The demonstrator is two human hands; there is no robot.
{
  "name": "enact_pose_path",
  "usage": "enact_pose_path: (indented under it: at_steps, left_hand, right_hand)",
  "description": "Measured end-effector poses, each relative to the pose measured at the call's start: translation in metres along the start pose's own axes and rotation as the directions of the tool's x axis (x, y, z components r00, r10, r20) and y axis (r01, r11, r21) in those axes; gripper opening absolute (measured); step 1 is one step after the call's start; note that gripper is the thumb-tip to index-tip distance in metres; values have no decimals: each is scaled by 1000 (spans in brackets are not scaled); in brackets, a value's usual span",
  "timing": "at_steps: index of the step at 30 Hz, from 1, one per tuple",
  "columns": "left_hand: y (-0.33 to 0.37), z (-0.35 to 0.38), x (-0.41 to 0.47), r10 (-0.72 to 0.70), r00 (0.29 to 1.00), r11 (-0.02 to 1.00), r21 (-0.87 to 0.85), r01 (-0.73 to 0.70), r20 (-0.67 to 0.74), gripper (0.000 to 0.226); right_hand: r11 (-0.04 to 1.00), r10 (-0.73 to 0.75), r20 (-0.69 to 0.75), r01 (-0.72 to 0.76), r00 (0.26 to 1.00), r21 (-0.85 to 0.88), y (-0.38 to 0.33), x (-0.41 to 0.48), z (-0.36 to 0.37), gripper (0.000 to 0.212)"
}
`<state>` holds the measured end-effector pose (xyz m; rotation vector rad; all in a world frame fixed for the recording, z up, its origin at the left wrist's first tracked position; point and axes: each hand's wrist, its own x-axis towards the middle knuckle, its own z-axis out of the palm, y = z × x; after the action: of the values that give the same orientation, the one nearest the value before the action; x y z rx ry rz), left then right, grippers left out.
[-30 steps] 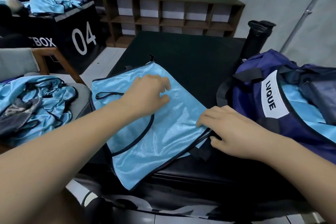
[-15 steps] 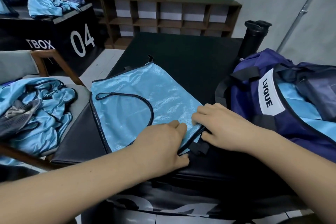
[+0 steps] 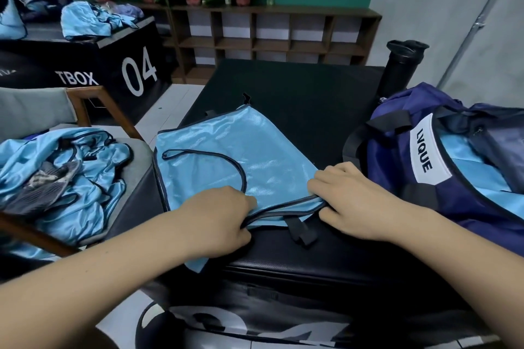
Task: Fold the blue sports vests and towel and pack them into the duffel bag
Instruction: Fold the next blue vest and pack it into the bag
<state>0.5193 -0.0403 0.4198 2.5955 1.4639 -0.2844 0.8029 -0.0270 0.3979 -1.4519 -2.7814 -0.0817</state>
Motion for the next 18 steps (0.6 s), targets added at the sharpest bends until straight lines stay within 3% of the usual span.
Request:
enact_pose_path:
  at_steps: [4,8,11,13,15,18]
  left_hand:
    - [-17,-17,-15,118,979,970,-232,-77,169,9]
    - [-30,-39,-30,276,899,888,-449,-103,340,26]
    - [-46,-50,-28,257,932,861,-498,-101,255,30]
    - [-59,-52,-20,183,965,878,-473,-76,185,20]
    - [-70,-50,-11,116,983,882,-470,-36,142,5]
    - [-84,-47,1,40,995,880,-474,8,91,11]
  right_hand:
    - [964,83,81,-101,993,244,-18,-8,-26,15]
    - [790,1,269,-166,963,590,-18,-14,-48,6]
    - [640,54,232,-212,971,738,-8,-9,-51,28]
    - [568,129,170,-213,977,795,-2,-3,-51,29]
    - [553,166,147,-215,975,805,5,4,-49,26]
    - [592,215,146,-248,966,767,15,15,-45,36]
